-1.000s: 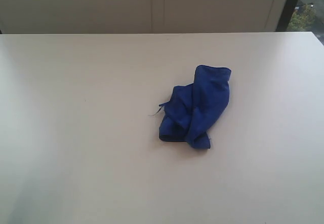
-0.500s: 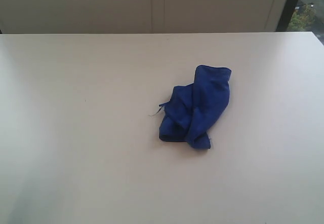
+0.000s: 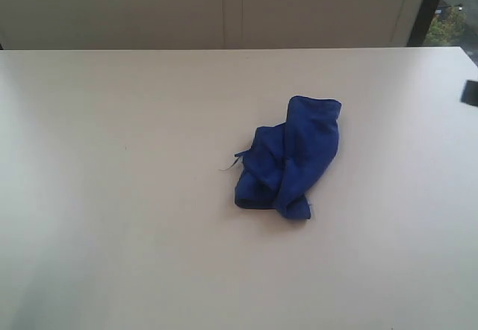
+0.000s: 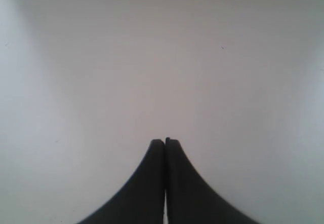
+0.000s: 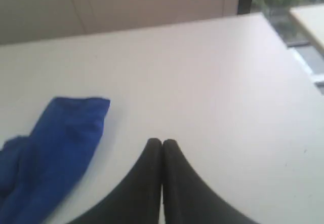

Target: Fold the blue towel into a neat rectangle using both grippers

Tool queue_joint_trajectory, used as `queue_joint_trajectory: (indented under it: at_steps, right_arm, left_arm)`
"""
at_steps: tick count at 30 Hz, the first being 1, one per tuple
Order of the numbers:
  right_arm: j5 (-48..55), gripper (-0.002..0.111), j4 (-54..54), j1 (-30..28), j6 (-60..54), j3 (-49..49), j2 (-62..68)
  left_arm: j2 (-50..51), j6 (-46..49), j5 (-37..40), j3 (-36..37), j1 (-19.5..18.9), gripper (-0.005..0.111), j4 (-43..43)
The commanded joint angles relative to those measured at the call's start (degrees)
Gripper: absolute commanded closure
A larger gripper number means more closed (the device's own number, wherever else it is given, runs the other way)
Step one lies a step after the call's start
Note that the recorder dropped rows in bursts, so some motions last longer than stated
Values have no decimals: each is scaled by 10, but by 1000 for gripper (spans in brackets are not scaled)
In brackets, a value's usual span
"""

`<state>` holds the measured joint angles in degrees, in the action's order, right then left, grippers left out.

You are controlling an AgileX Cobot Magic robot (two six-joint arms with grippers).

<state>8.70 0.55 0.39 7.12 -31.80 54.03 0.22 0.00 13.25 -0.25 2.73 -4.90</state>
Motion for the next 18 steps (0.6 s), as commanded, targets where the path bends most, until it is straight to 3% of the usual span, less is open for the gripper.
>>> queue_joint_trajectory:
  at_steps: [1,10,18]
  right_arm:
    - [32,108,-2,34,-20,-34,130]
    - [200,108,21,101,-71,-183,305]
    - [148,108,192,182,-257,-238,374]
  left_arm:
    - [-2,0,0,3,2,107,-1]
    - [-2,0,0,3,2,107,-1]
    - [-2,0,0,3,2,107,-1]
